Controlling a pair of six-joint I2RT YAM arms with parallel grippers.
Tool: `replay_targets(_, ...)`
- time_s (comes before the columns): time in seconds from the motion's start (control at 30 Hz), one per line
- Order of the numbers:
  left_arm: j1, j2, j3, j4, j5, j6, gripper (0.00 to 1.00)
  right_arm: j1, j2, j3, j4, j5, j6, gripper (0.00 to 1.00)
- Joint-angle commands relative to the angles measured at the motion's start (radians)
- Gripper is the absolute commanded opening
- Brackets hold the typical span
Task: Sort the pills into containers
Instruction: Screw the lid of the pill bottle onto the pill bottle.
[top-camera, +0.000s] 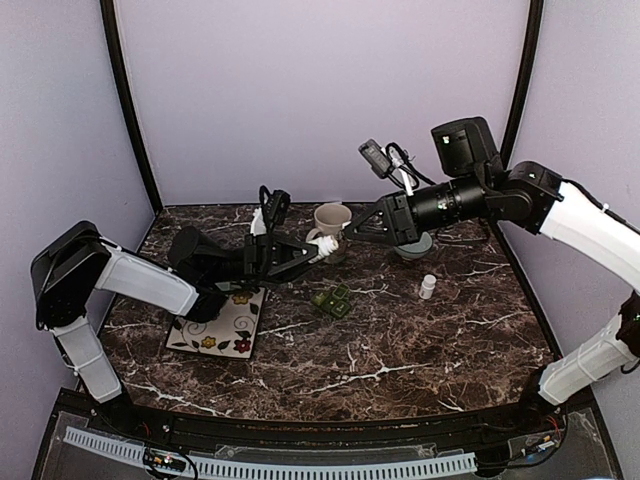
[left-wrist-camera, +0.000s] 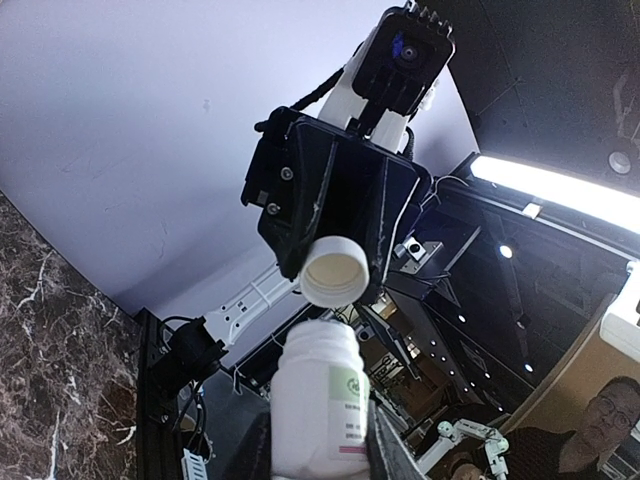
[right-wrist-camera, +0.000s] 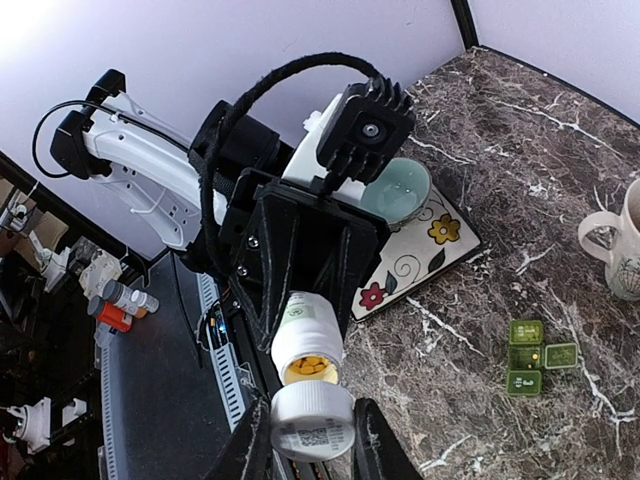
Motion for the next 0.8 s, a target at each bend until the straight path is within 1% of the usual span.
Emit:
replay_targets(0.0, 0.008, 0.002, 0.034, 0.141, 0.025, -0.015, 0.0, 0.012, 0.007, -0.012, 0.046, -0.029, 0.004, 0.0)
replay_targets(0.77, 0.008, 0.021, 0.069, 0.141, 0.045, -0.04, 0.0, 0.029, 0.036, -0.02, 0.065, -0.057, 0.015, 0.0)
